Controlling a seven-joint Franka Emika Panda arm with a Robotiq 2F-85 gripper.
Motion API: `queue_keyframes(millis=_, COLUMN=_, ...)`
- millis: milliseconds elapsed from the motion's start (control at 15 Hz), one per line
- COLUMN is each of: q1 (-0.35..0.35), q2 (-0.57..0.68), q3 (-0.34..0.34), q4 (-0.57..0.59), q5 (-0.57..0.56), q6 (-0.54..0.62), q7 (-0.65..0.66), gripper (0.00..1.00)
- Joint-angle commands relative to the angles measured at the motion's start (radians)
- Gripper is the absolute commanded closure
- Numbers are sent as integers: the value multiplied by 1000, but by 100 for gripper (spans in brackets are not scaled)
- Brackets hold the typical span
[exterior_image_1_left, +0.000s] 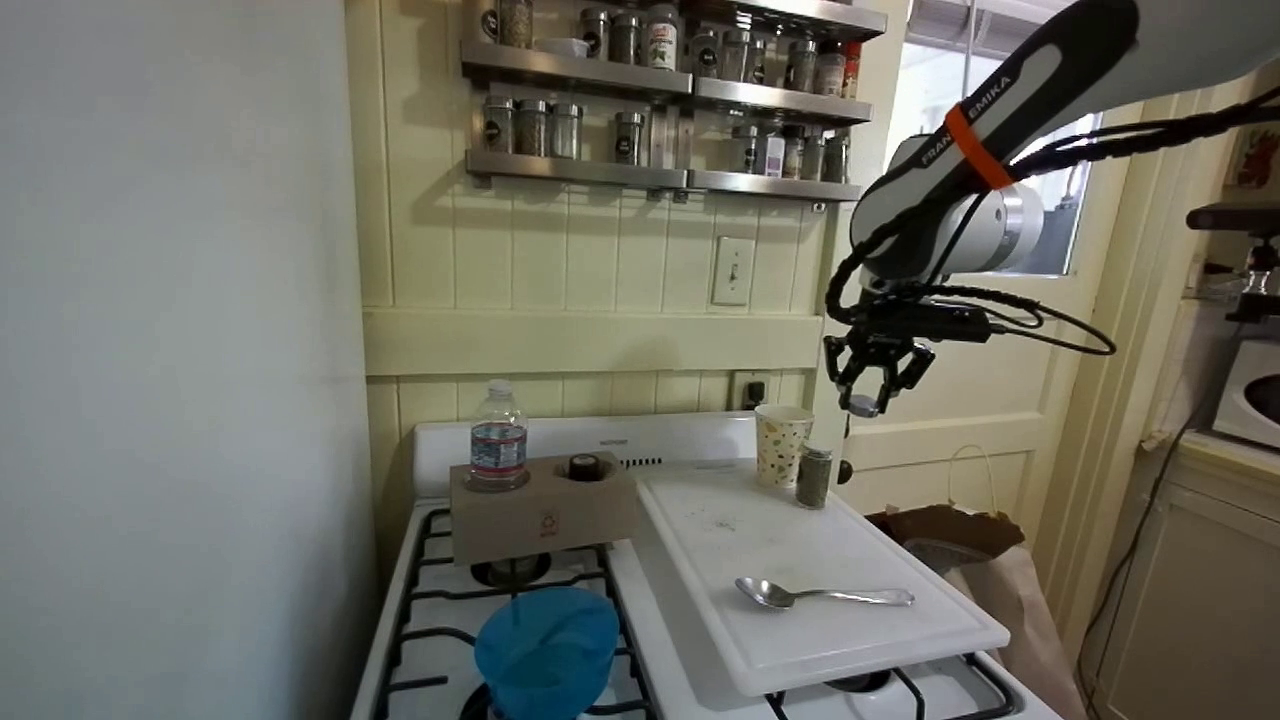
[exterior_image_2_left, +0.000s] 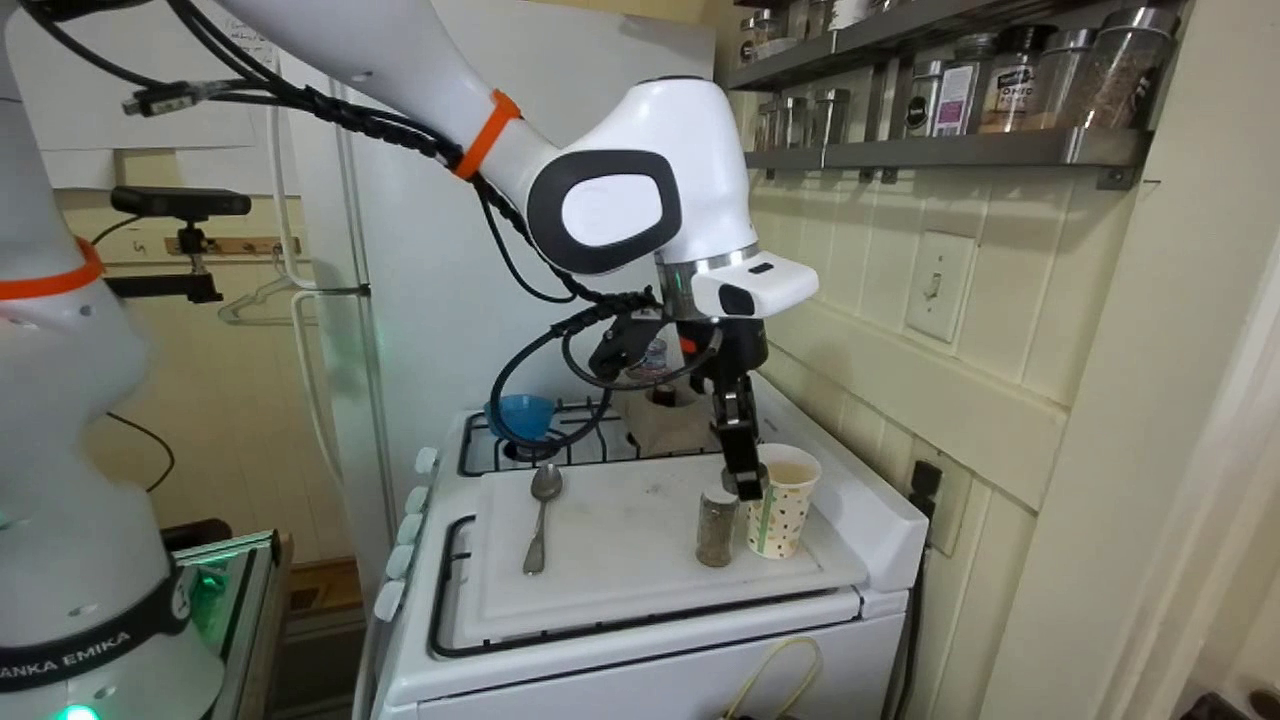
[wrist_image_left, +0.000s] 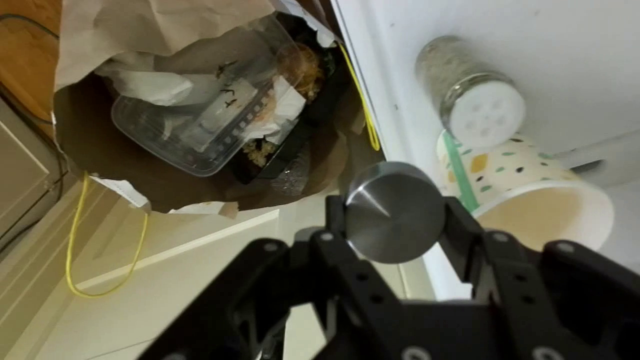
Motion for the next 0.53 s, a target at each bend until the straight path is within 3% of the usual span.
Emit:
queue_keyframes(millis=0, q1=-3, q2=46, q3=-3, q4=28, q5=-47, q6=4, q7=69, gripper=76)
queue_keyframes(millis=267, q1=16, q2=79, q3=8, q4=30, q5=26, q6=71, q7=78, gripper=76)
queue_keyframes(millis=467, q1=34, q2=88, q3=18, q4=31, q5=42, q6=51, q7=82, gripper=76)
